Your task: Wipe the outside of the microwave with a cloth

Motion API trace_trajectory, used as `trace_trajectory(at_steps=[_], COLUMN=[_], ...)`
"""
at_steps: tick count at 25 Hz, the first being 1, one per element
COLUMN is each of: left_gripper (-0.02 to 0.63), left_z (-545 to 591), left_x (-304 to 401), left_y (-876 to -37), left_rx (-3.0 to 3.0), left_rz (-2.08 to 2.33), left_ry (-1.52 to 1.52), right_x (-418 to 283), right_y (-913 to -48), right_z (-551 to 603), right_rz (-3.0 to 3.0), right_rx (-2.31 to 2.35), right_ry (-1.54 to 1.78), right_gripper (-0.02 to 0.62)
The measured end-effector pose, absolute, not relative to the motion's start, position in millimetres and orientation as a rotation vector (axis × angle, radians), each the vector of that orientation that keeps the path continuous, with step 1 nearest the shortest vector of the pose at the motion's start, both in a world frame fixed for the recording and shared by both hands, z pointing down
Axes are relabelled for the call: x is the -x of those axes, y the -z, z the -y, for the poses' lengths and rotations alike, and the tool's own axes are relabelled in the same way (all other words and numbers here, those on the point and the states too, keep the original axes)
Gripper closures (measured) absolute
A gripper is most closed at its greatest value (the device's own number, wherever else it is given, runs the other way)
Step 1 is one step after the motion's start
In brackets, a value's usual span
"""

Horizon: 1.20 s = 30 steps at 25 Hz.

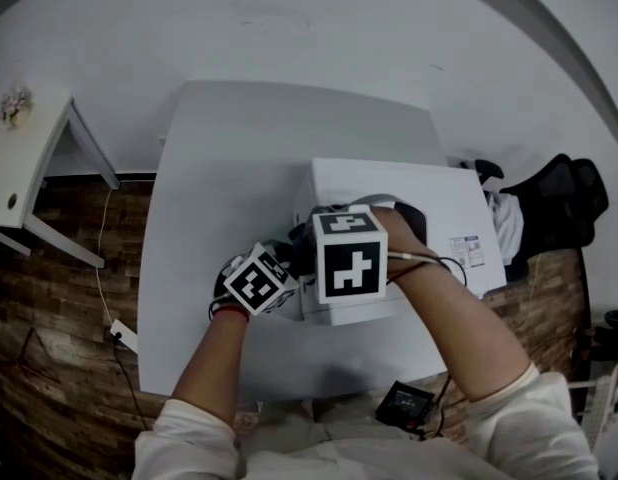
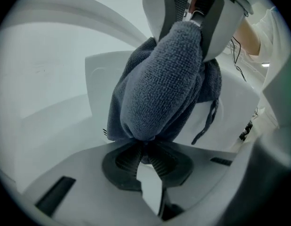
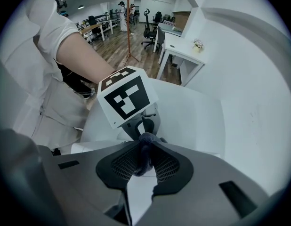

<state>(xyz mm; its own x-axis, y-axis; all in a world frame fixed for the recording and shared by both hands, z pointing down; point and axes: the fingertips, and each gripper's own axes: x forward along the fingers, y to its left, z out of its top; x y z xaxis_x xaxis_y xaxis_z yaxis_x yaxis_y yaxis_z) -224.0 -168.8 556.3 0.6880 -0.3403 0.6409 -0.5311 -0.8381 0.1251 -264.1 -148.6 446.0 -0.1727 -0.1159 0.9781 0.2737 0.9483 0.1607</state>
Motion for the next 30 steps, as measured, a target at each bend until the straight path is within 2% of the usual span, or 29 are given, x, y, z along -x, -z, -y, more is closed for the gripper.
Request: trace_trajectory(at_steps=[21, 27, 30], left_gripper=[0.572, 0.572, 0.572], left_z=[264, 276, 279], left_x=[245, 254, 259], left_y=[-547, -516, -481], left_rx=[-2.532, -2.519, -2.535], left_rz=[0.891, 0.998, 1.06], left_ry=[-0.956, -0.779, -0.663], right_x=[278, 268, 244], right_y=[-441, -410, -388], right_z=[233, 251, 250], right_rz=[1.783, 1.794, 1.88], right_rx=[0.0, -0.115, -0.208], right_ry=[0.421, 0.525, 0.464], right_gripper=[0.503, 0.505, 0.505])
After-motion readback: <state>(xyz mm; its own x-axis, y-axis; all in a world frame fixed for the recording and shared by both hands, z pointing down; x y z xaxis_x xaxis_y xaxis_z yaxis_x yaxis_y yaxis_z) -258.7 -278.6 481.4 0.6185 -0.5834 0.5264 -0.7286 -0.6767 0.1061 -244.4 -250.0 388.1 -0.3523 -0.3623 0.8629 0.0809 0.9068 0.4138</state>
